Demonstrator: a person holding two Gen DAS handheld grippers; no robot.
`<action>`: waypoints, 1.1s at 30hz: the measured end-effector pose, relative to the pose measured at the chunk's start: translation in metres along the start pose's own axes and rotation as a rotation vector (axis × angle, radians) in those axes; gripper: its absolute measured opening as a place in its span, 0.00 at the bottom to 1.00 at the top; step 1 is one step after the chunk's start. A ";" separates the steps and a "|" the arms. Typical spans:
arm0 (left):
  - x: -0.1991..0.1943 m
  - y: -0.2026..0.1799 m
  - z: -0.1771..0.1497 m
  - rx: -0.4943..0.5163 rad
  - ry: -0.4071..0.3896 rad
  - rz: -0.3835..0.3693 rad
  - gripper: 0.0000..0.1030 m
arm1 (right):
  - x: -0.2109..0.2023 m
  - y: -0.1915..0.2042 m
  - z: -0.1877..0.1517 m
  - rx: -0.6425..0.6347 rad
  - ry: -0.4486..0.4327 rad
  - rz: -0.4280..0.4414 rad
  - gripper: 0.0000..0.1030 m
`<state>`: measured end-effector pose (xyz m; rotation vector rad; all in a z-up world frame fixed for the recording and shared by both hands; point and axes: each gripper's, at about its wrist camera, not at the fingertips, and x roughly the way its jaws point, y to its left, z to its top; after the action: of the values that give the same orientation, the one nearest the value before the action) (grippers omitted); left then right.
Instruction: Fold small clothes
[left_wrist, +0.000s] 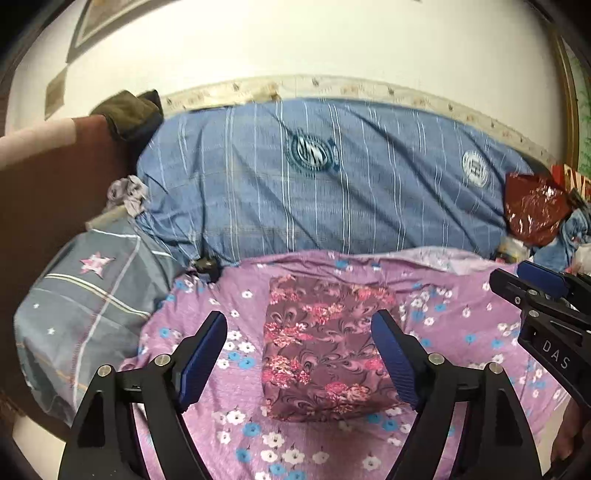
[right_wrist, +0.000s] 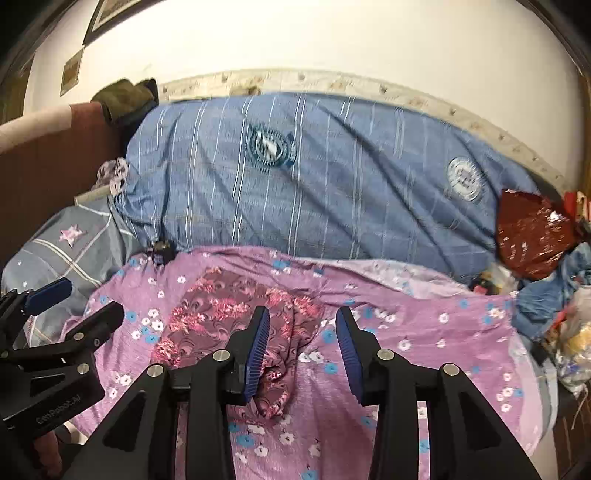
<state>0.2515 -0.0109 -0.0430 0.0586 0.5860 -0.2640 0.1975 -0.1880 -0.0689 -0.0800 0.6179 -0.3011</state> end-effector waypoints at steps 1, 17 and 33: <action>-0.012 0.000 -0.002 -0.004 -0.014 0.005 0.81 | -0.008 -0.001 0.000 0.004 -0.008 -0.004 0.41; -0.098 0.008 -0.019 -0.022 -0.082 0.018 0.87 | -0.097 0.006 -0.007 0.021 -0.107 -0.040 0.56; -0.088 0.022 -0.016 -0.055 -0.046 0.071 0.87 | -0.096 0.018 -0.021 0.029 -0.079 -0.048 0.57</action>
<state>0.1784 0.0326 -0.0087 0.0202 0.5436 -0.1797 0.1154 -0.1419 -0.0349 -0.0784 0.5341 -0.3512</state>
